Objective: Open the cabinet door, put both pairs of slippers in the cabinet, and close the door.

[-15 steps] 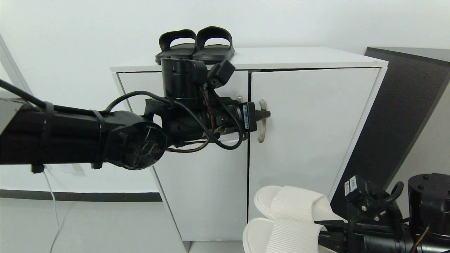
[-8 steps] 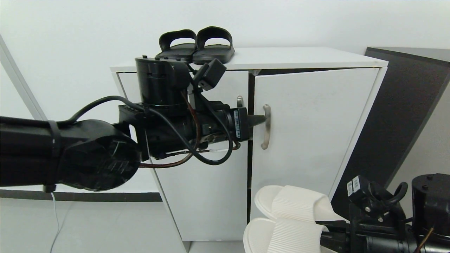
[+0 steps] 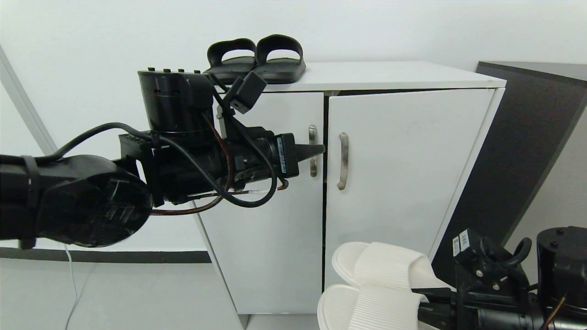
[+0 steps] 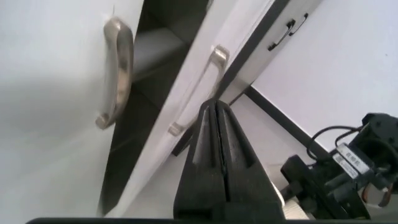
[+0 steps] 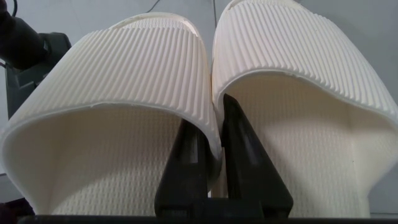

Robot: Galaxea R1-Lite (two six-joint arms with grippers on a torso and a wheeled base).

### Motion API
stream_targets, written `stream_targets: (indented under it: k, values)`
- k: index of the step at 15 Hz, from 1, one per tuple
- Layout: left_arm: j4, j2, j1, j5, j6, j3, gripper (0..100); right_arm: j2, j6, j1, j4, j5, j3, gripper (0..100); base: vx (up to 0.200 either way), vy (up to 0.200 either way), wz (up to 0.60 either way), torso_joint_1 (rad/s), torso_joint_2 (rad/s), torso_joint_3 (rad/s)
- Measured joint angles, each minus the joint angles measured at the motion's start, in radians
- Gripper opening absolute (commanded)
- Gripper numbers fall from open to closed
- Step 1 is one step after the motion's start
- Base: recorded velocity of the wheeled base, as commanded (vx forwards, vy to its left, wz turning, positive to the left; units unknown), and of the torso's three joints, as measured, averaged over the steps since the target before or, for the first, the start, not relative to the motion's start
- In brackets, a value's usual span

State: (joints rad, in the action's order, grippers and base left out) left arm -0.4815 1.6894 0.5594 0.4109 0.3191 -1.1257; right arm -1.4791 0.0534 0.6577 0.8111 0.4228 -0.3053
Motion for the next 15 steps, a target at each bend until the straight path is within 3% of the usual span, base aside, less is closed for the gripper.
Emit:
stream_targets:
  k: [6,15]
  values:
    - [0.004,0.059,-0.025,-0.01,0.043,-0.09,0,-0.001,0.0,0.0,-0.001,0.0,0.0,0,0.0,0.0,0.0,0.0,0.0,0.0]
    - [0.012,0.147,-0.027,-0.015,0.044,-0.208,0,-0.001,0.0,0.004,-0.003,-0.001,0.0,0,0.0,0.0,0.0,0.0,0.0,0.0]
